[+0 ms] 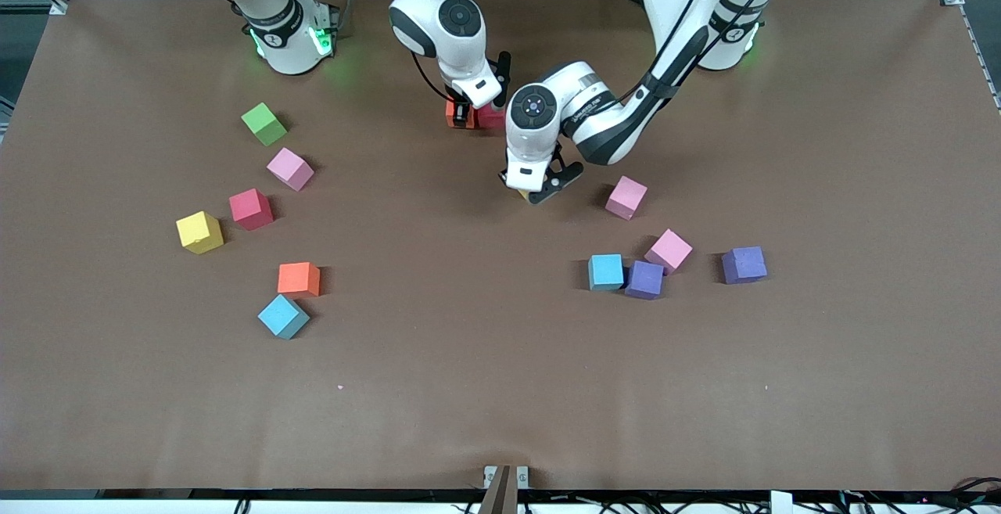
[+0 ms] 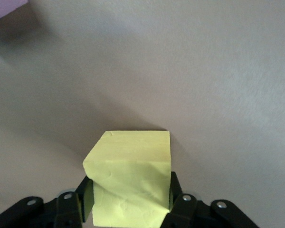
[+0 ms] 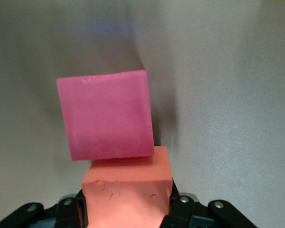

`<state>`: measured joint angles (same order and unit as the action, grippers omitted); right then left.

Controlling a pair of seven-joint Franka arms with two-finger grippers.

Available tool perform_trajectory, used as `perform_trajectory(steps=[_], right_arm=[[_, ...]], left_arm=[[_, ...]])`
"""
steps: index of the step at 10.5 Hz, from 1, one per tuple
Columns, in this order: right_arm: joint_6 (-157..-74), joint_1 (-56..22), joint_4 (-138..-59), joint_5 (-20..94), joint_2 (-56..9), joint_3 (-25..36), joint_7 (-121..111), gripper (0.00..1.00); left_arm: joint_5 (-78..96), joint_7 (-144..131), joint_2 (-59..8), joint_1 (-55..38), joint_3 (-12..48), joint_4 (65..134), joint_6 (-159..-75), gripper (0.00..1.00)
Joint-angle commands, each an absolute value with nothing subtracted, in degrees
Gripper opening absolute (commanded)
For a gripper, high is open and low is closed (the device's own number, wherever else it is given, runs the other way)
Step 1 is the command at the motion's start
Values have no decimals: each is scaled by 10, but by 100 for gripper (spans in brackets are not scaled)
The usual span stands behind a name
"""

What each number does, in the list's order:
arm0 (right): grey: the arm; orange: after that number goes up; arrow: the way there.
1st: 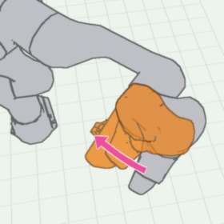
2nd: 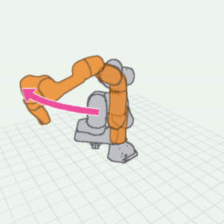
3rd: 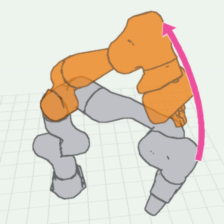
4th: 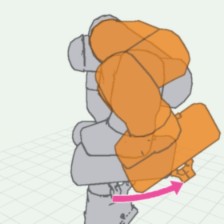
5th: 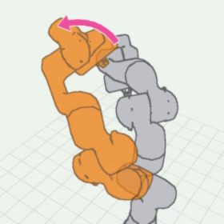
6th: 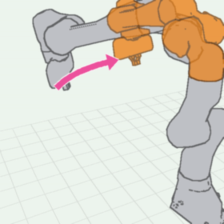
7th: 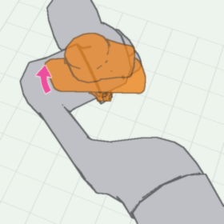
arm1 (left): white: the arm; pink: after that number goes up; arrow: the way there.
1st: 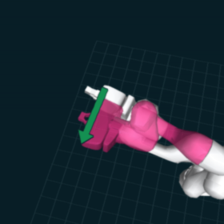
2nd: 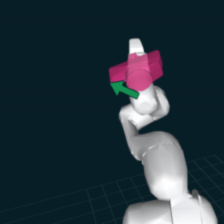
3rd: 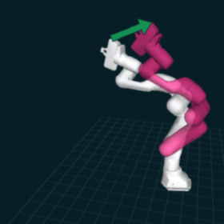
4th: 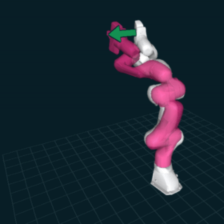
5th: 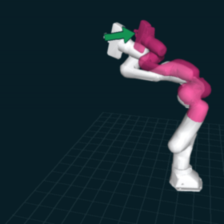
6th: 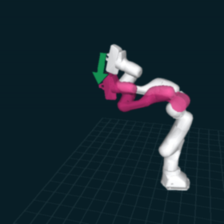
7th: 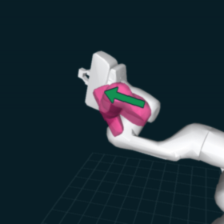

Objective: Form number 2 with 11 blocks

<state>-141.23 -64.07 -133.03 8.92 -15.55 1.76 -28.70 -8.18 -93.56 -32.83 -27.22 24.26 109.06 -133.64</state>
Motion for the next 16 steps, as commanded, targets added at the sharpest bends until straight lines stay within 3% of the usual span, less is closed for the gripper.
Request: perform_trajectory(steps=[1, 6, 10, 12, 14, 16], right_arm=[[-1425, -651, -1331, 102, -162, 22, -283, 43], [-1439, -661, -1331, 102, -169, 22, -264, 43], [-1436, -671, -1333, 102, -166, 22, -229, 55], [-1436, -672, -1334, 102, -166, 22, -227, 55], [-1431, -671, -1332, 102, -166, 23, -227, 100], [-1429, -671, -1332, 102, -156, 23, -216, 100]], left_arm=[[-98, -1011, -311, -264, 249, 1098, -1337, 0], [-98, -1113, -282, -225, 287, 1142, -1335, 0], [-98, -1179, -258, -160, 344, 1188, -1342, 0], [-98, -1262, -240, -144, 378, 1222, -1358, 0], [-99, -1325, -238, -134, 395, 1238, -1375, 0], [-99, -1366, -238, -129, 402, 1248, -1375, 0]])
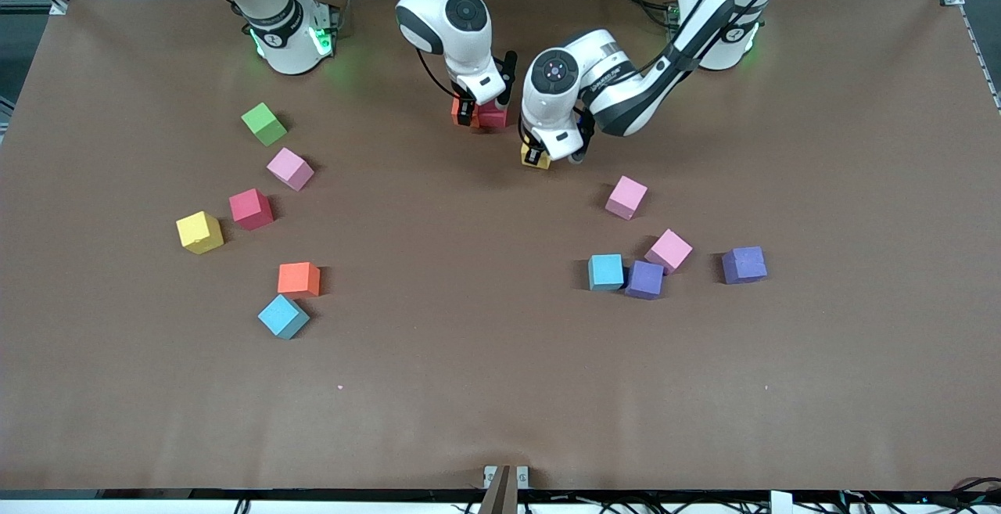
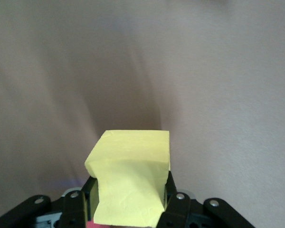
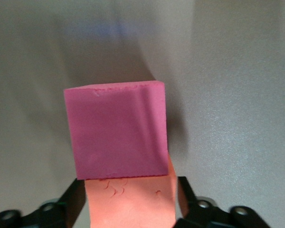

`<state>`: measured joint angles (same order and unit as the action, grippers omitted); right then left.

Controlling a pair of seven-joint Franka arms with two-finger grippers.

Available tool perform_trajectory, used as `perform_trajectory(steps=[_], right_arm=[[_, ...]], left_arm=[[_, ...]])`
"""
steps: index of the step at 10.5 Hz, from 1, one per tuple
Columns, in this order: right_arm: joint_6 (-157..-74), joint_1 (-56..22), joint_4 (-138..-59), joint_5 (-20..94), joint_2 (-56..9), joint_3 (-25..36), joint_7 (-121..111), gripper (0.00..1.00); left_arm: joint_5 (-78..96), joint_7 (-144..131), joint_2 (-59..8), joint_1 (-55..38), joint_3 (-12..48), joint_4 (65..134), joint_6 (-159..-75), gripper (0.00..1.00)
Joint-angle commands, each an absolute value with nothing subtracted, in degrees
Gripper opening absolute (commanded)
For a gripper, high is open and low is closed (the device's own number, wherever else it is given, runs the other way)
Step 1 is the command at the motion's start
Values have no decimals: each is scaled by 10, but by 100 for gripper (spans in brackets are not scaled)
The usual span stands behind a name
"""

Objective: Form number 2 with 11 blocks

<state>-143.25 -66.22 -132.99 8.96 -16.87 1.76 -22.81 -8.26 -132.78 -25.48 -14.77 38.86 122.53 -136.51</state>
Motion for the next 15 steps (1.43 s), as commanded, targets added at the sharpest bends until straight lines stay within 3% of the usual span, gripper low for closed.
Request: perform_trajectory(steps=[1, 4, 7, 9, 11, 13, 15], right_arm=[[-1409, -671, -1332, 102, -133, 23, -181, 100], [-1316, -655, -1332, 101, -50, 33, -171, 100], [-1210, -549, -1305, 92, -23, 69, -166, 100], [-1209, -433, -1281, 65, -35, 77, -165, 100], [-1206, -311, -1204, 43, -82, 76, -145, 100], [-1215, -257, -1137, 41, -153, 78, -76, 100], [-1210, -210, -1112, 47, -178, 77, -54, 100]], left_arm=[[-99, -1387, -235, -127, 404, 1252, -1377, 0], [-100, -1409, -236, -117, 415, 1255, -1382, 0], [-97, -1424, -241, -117, 425, 1254, -1387, 0], [-95, -1448, -243, -120, 442, 1254, -1389, 0], [-93, -1469, -252, -131, 447, 1254, -1393, 0], [-92, -1476, -258, -137, 451, 1255, -1399, 0], [-91, -1477, -264, -147, 451, 1257, -1412, 0]])
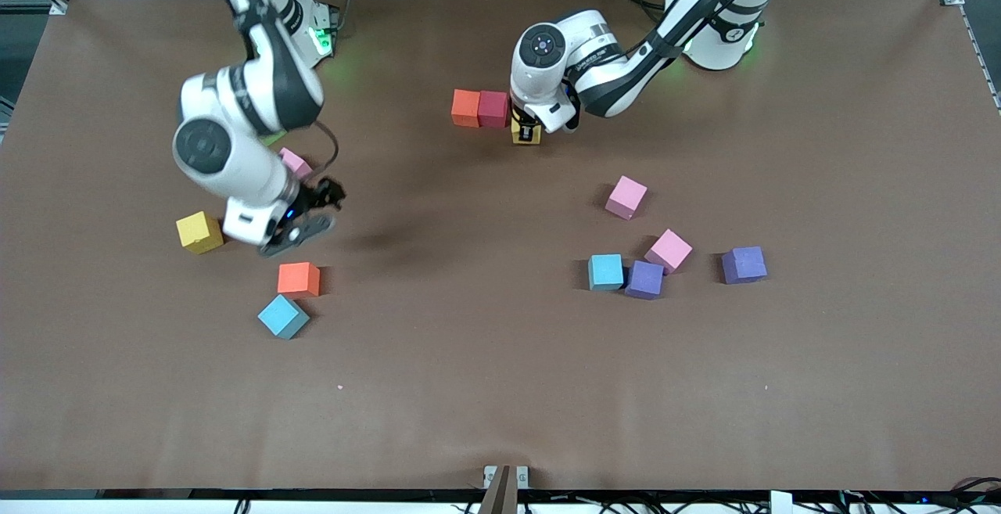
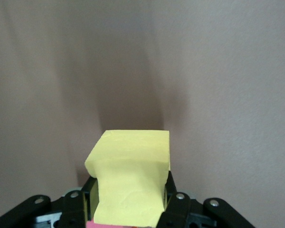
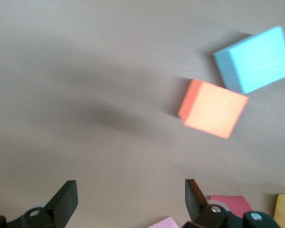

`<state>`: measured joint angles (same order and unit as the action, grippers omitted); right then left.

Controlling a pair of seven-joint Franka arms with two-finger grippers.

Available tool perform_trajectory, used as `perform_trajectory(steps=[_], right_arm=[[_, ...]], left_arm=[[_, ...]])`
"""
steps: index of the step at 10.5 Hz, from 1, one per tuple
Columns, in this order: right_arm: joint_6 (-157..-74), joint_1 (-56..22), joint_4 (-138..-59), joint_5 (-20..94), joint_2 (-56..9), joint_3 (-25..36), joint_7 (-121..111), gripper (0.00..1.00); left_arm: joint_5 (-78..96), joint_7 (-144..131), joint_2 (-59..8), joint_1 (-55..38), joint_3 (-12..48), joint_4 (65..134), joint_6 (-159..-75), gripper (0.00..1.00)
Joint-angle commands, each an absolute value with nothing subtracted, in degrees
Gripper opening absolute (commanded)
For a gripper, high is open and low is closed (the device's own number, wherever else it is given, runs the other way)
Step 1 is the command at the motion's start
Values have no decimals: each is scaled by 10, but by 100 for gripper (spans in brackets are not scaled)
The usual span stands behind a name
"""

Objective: Form number 2 with 11 blocks

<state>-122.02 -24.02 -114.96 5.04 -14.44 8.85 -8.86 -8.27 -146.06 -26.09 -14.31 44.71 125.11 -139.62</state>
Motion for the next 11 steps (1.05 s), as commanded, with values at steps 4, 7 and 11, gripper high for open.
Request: perform_trajectory(steps=[4, 7, 11], right_arm=[[-1267, -172, -1087, 48, -240, 78, -42, 100], [-1318, -156, -1085, 47, -280, 78, -47, 100], [-1339, -155, -1068, 65, -308, 76, -40, 100]], left_arm=[[-91, -1495, -268, -148, 451, 1267, -1436, 0], [-91, -1496, -272, -152, 451, 1267, -1441, 0], [-92, -1496, -276, -154, 453, 1271, -1441, 0]])
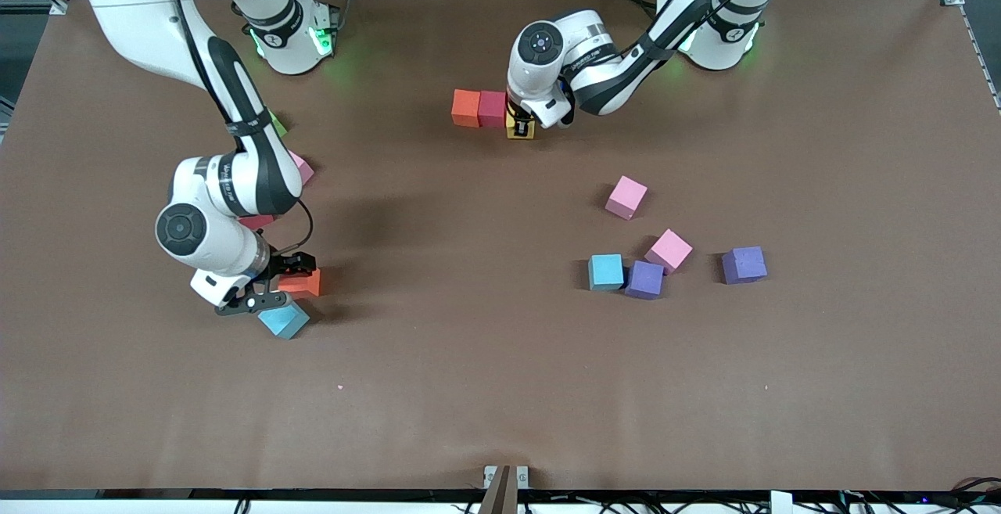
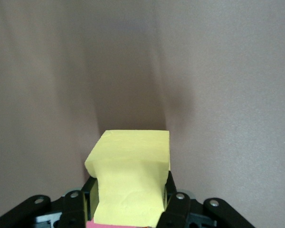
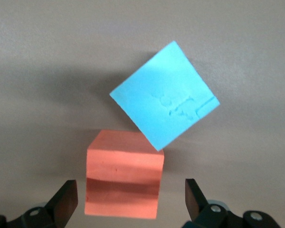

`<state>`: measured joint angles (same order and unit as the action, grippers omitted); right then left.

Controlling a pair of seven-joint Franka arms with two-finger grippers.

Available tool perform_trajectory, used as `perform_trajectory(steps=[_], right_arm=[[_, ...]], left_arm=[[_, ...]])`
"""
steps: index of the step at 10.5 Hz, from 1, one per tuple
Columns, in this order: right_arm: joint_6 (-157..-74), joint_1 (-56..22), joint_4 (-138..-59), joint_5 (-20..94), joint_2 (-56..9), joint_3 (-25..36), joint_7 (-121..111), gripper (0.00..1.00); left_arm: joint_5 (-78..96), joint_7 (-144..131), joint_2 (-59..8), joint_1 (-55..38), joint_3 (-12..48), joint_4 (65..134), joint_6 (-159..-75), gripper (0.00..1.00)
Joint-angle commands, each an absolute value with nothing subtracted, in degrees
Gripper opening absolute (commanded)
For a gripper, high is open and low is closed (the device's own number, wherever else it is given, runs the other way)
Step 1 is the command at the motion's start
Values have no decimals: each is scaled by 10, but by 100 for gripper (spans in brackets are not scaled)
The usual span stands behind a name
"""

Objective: Form number 2 with 11 blocks

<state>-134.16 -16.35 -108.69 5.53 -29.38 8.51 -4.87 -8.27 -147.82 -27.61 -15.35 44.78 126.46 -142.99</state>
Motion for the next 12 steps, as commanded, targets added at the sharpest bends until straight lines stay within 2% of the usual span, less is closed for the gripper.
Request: perform_trajectory(steps=[1, 7, 8, 9, 10, 11, 12], right_arm=[[-1340, -154, -1064, 76, -313, 76, -40, 100], [-1354, -158, -1064, 116, -338, 77, 25, 100], [-1354, -154, -1066, 112, -338, 77, 12, 94], [-1353, -149, -1066, 112, -337, 77, -7, 74], [-1349, -147, -1066, 112, -337, 77, -8, 49], [-1347, -147, -1066, 112, -332, 77, -7, 34], [-1342, -149, -1066, 112, -328, 77, -4, 30]], left_arm=[[-92, -1496, -277, -155, 454, 1276, -1441, 0], [-92, -1496, -276, -149, 472, 1296, -1470, 0], [-92, -1496, -277, -149, 472, 1296, -1471, 0], [-92, -1496, -279, -150, 472, 1296, -1473, 0], [-92, -1496, -279, -151, 472, 1296, -1473, 0], [-92, -1497, -281, -150, 472, 1297, -1473, 0], [-92, -1494, -283, -149, 472, 1298, -1473, 0]])
